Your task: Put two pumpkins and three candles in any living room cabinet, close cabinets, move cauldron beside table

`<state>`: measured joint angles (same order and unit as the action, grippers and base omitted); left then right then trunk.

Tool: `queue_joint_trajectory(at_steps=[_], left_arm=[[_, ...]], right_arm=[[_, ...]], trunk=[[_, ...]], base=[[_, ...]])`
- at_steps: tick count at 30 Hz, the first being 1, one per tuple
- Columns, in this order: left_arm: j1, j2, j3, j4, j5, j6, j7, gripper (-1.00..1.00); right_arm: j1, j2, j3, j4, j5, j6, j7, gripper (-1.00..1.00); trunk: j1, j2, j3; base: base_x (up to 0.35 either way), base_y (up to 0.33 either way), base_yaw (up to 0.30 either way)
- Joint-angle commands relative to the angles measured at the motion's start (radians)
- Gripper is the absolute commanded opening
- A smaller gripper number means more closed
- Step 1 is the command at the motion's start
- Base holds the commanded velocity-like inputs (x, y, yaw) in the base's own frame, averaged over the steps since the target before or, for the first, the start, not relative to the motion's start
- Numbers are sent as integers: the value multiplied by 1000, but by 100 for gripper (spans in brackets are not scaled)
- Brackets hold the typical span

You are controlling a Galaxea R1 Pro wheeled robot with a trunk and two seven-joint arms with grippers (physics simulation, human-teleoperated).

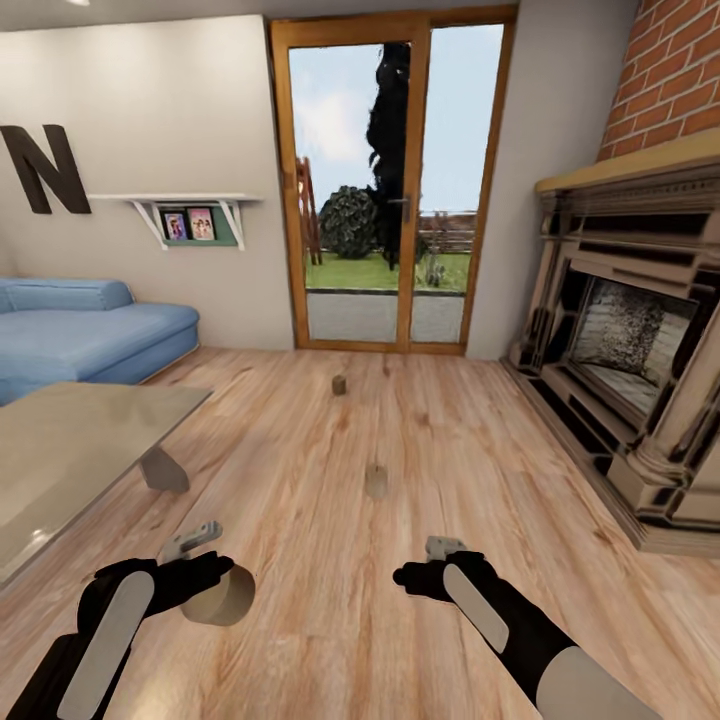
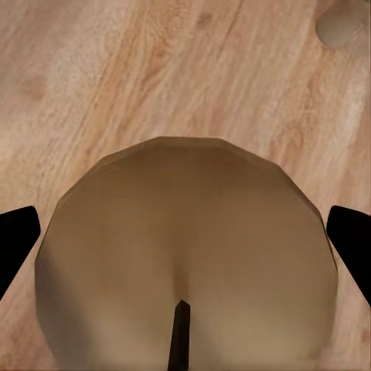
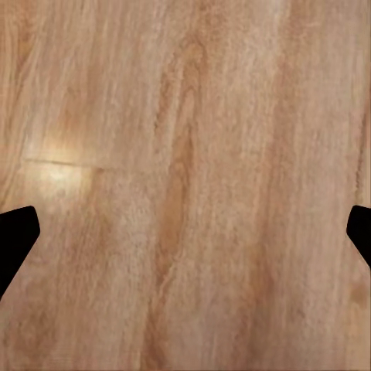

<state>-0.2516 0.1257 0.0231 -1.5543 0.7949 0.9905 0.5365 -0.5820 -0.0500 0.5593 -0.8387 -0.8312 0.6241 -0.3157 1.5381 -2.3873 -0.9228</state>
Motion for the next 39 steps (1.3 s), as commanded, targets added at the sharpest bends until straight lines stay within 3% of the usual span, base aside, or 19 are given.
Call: queue_joint_trajectory(at_steps=[1,11,39], left_arm=[[-1,0,0,-1,12,2,10,-100],[-1,0,1,-1,12,2,9,-100],[-1,0,-2,-1,12,2,10,-100]], right_arm=[[-1,-2,4,-2,-10,0,-10,100],[-1,-3,4,-3,-11,0,-10,100],[-1,-2,4,-2,-14,0,-10,100]], trunk=[[0,0,-1],[0,0,-1],[0,0,-2]], base=[[334,-131,21],[334,-89,11],[334,-3,124]])
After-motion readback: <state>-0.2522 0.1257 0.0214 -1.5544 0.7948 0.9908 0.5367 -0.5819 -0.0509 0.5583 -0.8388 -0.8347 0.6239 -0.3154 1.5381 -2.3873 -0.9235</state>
